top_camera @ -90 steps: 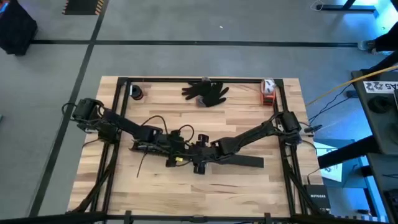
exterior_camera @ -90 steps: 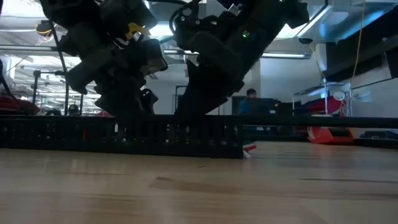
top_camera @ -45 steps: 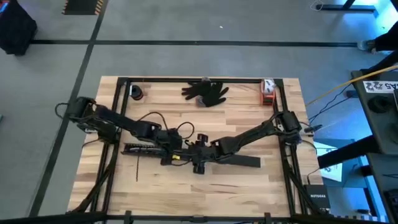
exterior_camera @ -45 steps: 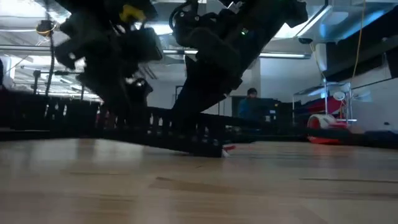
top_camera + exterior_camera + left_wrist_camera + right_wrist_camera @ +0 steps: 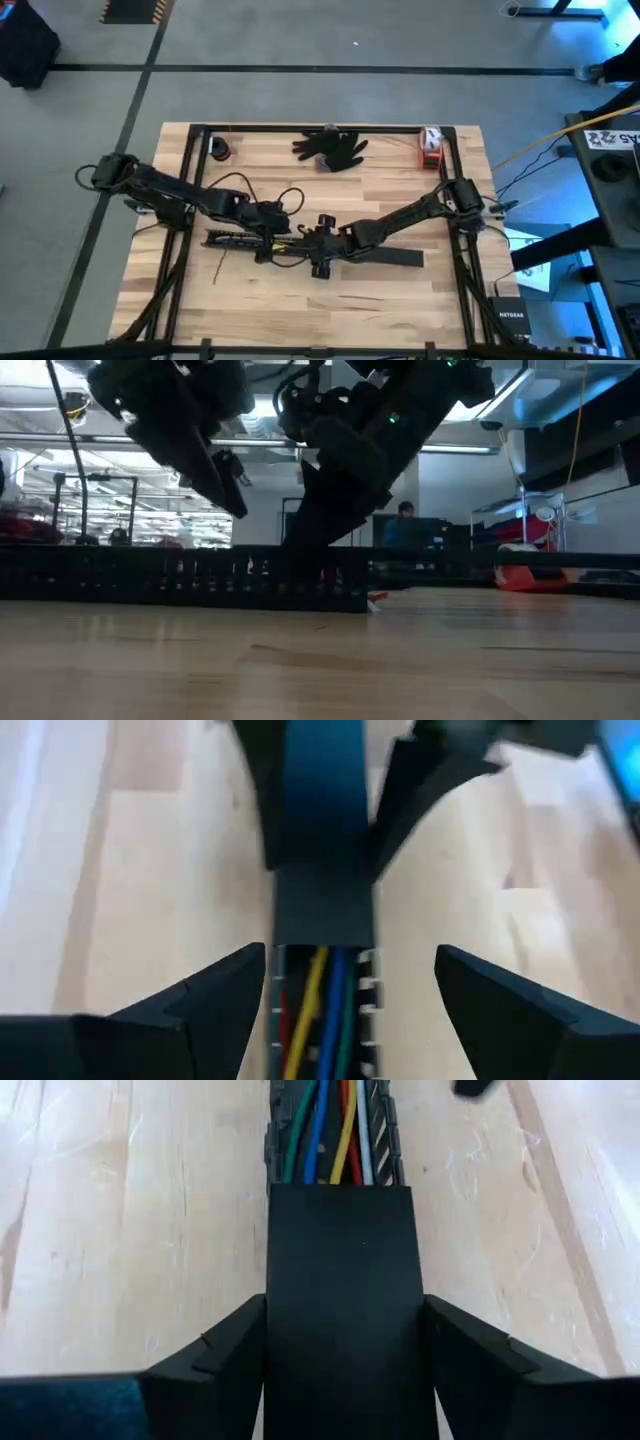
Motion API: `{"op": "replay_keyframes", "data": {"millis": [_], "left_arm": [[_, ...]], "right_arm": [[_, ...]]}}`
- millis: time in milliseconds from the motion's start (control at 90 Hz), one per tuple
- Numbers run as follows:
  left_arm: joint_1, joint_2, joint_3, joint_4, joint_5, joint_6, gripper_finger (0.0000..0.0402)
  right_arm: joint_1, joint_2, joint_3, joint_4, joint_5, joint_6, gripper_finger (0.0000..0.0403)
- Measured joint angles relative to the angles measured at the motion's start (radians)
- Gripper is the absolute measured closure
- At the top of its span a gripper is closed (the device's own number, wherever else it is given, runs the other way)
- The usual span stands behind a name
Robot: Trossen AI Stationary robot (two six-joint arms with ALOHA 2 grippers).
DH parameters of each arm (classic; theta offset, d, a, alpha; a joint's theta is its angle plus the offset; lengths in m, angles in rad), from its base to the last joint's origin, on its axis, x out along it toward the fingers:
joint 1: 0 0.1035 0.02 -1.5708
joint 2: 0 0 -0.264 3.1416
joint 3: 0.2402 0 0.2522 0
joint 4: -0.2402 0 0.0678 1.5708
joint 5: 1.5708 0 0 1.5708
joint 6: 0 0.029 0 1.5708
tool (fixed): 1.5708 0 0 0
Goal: Ziptie cables
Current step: Close the cable duct
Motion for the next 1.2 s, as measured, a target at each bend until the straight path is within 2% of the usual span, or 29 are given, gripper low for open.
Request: {"op": "replay_keyframes", "data": {"millis": [322,600,756,944,1100,1200], "left_arm": [[-0.046,0.051,-0.066,0.041,-0.166,-0.035,0.0114],[-0.046,0.053,-0.076,0.102,-0.097,-0.034,0.0114],[-0.046,0.041,-0.076,0.115,-0.094,-0.033,0.0114],[-0.043,0.096,-0.102,0.127,-0.093,-0.002,0.0114],[-0.044,0.097,-0.102,0.144,-0.181,-0.014,0.0114],[-0.038,0.102,-0.106,0.152,-0.189,-0.014,0.0116]], "right_arm": [[0.001,0.0,0.0,0.001,0.008,-0.004,0.0178],[0.001,0.0,-0.001,0.001,0.009,-0.006,0.0178],[0.001,0.0,-0.001,0.001,0.008,-0.005,0.0178],[0.001,0.0,-0.001,0.002,0.008,-0.006,0.0178],[0.001,0.0,-0.001,0.001,0.009,-0.004,0.0178],[0.001,0.001,-0.002,0.005,0.014,-0.003,0.0178]]}}
